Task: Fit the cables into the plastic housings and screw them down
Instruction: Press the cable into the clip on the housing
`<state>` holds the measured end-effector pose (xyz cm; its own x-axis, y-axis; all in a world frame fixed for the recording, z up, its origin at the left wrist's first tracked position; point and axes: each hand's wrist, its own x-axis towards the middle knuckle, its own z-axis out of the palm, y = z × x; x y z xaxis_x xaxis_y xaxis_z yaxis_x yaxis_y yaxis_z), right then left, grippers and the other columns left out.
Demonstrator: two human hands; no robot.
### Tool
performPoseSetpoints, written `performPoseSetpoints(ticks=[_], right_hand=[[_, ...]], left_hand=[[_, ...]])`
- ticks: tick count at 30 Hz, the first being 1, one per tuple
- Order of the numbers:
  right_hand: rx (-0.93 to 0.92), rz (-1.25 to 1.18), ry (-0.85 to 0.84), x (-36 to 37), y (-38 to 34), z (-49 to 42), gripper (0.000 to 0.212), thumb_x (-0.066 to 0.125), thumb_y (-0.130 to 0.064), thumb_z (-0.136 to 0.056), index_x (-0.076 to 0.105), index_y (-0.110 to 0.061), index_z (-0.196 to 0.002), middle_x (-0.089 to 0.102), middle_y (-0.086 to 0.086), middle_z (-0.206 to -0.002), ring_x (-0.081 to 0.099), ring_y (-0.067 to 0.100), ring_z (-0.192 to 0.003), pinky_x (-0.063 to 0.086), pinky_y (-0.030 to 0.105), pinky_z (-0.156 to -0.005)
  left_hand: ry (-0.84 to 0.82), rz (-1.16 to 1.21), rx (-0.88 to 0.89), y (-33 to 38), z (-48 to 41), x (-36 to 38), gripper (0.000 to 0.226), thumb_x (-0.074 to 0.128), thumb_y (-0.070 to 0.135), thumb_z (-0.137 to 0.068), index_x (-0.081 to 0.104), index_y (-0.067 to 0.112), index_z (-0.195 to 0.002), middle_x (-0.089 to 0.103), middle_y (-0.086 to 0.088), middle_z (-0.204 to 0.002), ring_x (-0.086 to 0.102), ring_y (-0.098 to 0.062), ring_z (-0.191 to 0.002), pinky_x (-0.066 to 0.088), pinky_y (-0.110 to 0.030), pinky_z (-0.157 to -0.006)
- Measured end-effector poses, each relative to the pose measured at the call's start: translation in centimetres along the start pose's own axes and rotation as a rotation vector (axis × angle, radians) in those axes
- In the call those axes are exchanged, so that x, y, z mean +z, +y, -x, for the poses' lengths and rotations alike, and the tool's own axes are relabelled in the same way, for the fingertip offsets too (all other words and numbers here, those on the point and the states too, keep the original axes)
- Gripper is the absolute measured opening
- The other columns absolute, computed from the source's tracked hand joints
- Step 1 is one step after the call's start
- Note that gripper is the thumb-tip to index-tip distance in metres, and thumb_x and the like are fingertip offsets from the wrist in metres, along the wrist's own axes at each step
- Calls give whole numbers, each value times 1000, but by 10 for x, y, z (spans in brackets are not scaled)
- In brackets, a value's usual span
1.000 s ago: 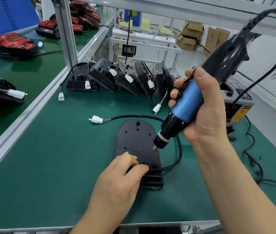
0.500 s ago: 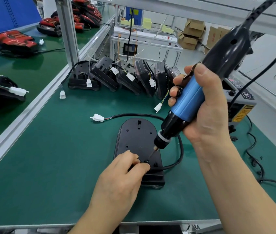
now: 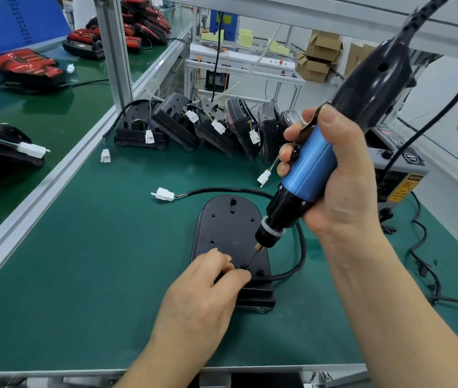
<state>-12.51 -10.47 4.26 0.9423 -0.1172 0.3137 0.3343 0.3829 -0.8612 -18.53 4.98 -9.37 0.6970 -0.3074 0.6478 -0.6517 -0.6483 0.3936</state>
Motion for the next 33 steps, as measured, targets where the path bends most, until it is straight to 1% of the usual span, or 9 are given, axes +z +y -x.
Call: performPoseSetpoints(ticks=[3, 6, 12, 17, 22, 24, 27, 29, 33], right_hand=[[-3, -5, 1, 0, 0, 0, 16, 60, -28, -79, 60, -12, -83, 62, 5, -74, 56, 17, -59, 46, 27, -52], [-5, -1, 7, 0, 0, -1, 14, 59, -27, -80, 60, -12, -82, 61, 5, -74, 56, 17, -58, 46, 27, -51], [6, 6, 9, -1, 1, -1, 16, 58, -26, -80, 58, -11, -84, 61, 5, -73, 56, 17, -58, 46, 27, -51], [21, 44, -41, 4, 1, -4, 17, 58, -26, -80, 55, -9, -84, 61, 5, -74, 55, 18, -57, 45, 27, -51], [32, 43, -97, 9, 3, -5, 15, 66, -24, -73, 58, -11, -77, 58, 4, -70, 54, 18, -56, 44, 27, -50], [27, 67, -107, 11, 4, -5, 9, 65, -20, -75, 60, -14, -71, 58, 4, -67, 54, 18, -54, 44, 27, -49], [30, 85, -117, 13, 7, -5, 14, 60, -18, -78, 63, -18, -64, 57, 4, -64, 53, 19, -52, 43, 27, -48], [37, 87, -126, 14, 8, -6, 15, 61, -17, -77, 64, -19, -63, 57, 4, -64, 54, 19, -52, 43, 27, -48], [36, 87, -146, 15, 9, -6, 8, 67, -21, -72, 64, -18, -64, 58, 5, -64, 54, 19, -52, 43, 27, -48]], left_hand=[[-1, 2, -3, 1, 0, -1, 20, 70, 0, -75, 71, 11, -91, 56, -2, -81, 62, -20, -86, 55, -34, -60], [1, -3, -2, 1, -1, -1, 18, 66, 2, -75, 71, 12, -90, 56, -1, -81, 62, -20, -83, 54, -33, -59], [3, -1, -6, 1, -1, -1, 17, 66, 3, -76, 71, 12, -89, 56, -2, -80, 62, -20, -83, 54, -34, -60], [7, 11, -4, 0, 0, 0, 17, 66, 2, -76, 70, 12, -89, 55, -2, -81, 62, -21, -81, 54, -35, -59], [16, 13, -4, 0, -1, 0, 17, 66, 1, -75, 70, 11, -88, 56, -2, -81, 63, -21, -82, 53, -34, -57], [21, 14, -1, 0, 0, 1, 17, 66, 1, -75, 70, 11, -88, 56, -2, -81, 63, -22, -81, 53, -34, -58], [34, 22, -2, -1, 0, 2, 16, 68, 0, -75, 70, 9, -87, 56, -4, -80, 63, -24, -79, 54, -35, -58], [38, 21, -2, -1, 0, 3, 15, 68, 0, -76, 70, 9, -88, 55, -4, -81, 62, -24, -78, 54, -36, -58], [44, 25, 4, -1, 0, 2, 16, 68, 0, -75, 69, 10, -87, 55, -4, -81, 62, -24, -78, 53, -35, -57]])
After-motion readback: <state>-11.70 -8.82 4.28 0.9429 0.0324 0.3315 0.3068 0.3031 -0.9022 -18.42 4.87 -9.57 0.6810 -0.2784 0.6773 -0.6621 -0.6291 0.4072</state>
